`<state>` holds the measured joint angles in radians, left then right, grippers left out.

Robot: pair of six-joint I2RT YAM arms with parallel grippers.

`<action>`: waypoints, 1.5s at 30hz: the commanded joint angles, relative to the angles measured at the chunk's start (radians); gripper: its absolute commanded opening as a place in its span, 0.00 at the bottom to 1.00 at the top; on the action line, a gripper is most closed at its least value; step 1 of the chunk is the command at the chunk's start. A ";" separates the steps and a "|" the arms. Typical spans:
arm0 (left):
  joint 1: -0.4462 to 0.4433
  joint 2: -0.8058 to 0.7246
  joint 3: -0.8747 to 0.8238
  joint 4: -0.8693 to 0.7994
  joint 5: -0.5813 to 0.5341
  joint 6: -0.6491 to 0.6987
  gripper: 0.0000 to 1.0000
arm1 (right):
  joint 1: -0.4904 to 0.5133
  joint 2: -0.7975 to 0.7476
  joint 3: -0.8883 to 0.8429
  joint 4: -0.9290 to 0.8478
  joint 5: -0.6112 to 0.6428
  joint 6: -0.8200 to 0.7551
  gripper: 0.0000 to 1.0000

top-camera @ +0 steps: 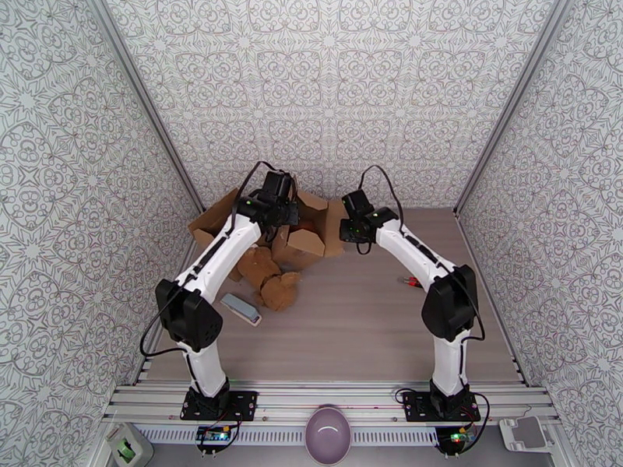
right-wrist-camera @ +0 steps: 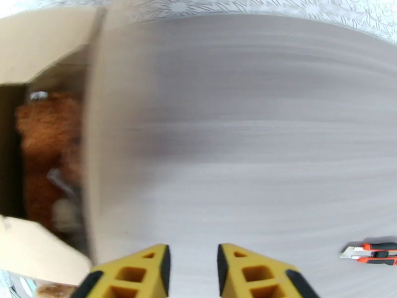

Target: Unpack the express box

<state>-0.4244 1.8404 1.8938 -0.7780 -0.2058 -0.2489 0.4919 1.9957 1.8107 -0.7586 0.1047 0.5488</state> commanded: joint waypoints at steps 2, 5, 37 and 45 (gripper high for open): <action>-0.062 -0.065 -0.038 0.214 -0.008 0.143 0.00 | -0.006 0.050 -0.104 0.173 -0.146 0.092 0.25; -0.112 -0.035 -0.014 0.195 -0.060 0.188 0.00 | -0.011 0.082 -0.103 0.252 -0.237 0.134 0.23; -0.160 0.054 0.050 0.128 -0.302 0.215 0.00 | -0.039 -0.071 -0.180 0.255 -0.101 0.179 0.00; -0.245 -0.010 0.048 0.257 -0.328 0.366 0.00 | -0.058 0.039 -0.359 0.774 -0.278 0.310 0.00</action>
<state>-0.6209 1.9018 1.9030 -0.6659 -0.4587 0.0128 0.4465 1.9652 1.5158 -0.2043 -0.1101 0.8124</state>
